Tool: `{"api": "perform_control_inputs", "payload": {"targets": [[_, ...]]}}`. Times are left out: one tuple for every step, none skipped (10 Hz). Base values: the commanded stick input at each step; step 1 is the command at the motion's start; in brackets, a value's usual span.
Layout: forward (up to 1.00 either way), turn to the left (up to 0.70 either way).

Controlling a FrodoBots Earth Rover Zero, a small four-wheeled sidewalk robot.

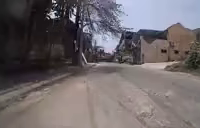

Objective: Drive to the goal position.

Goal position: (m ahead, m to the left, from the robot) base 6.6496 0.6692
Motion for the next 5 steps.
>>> {"api": "perform_control_inputs", "payload": {"targets": [[1.0, -0.4], [1.0, -0.26], [1.0, -0.04], [1.0, 0.0], [1.0, 0.0]]}}
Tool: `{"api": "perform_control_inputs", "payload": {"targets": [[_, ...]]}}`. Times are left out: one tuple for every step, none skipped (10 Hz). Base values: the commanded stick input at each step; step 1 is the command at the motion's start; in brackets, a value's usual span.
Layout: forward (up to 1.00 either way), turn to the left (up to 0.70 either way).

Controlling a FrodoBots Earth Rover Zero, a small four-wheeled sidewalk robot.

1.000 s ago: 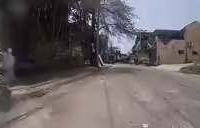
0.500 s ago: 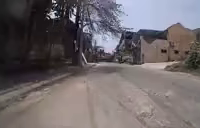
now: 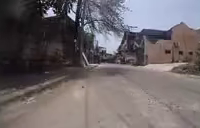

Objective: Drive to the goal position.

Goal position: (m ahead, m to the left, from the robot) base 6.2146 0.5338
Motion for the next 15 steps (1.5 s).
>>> {"api": "perform_control_inputs", "payload": {"targets": [[1.0, 0.0], [1.0, 0.0], [1.0, 0.0], [1.0, 0.0], [1.0, 0.0], [1.0, 0.0], [1.0, 0.0], [1.0, 0.0], [1.0, 0.0], [1.0, 0.0], [1.0, -0.03], [1.0, -0.29], [1.0, -0.4], [1.0, -0.32], [1.0, -0.18]]}}
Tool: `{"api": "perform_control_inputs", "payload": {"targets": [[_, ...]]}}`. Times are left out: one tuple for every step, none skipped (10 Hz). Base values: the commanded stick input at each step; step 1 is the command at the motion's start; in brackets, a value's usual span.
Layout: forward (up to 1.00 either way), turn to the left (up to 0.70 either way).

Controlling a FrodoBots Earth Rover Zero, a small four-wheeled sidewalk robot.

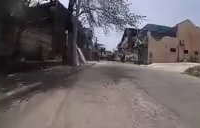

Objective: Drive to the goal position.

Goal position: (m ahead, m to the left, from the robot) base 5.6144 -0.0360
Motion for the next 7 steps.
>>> {"api": "perform_control_inputs", "payload": {"targets": [[1.0, -0.03], [1.0, -0.02], [1.0, -0.02], [1.0, -0.02], [1.0, -0.02], [1.0, -0.02], [1.0, -0.02]]}}
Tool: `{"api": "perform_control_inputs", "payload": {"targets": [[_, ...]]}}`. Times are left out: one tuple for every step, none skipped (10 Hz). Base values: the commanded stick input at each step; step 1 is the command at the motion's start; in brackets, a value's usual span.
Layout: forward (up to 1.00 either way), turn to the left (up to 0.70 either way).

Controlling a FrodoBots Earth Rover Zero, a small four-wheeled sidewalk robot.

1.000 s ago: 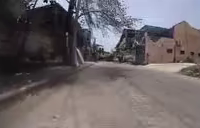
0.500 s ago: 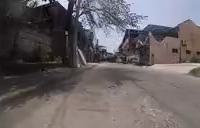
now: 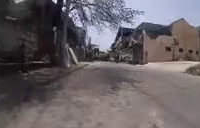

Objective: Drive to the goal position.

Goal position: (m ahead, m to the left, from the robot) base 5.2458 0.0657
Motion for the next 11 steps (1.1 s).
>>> {"api": "perform_control_inputs", "payload": {"targets": [[1.0, -0.02], [1.0, -0.02], [1.0, -0.02], [1.0, -0.02], [1.0, -0.02], [1.0, -0.02], [1.0, -0.02], [1.0, -0.02], [1.0, -0.02], [1.0, -0.02], [1.0, -0.02]]}}
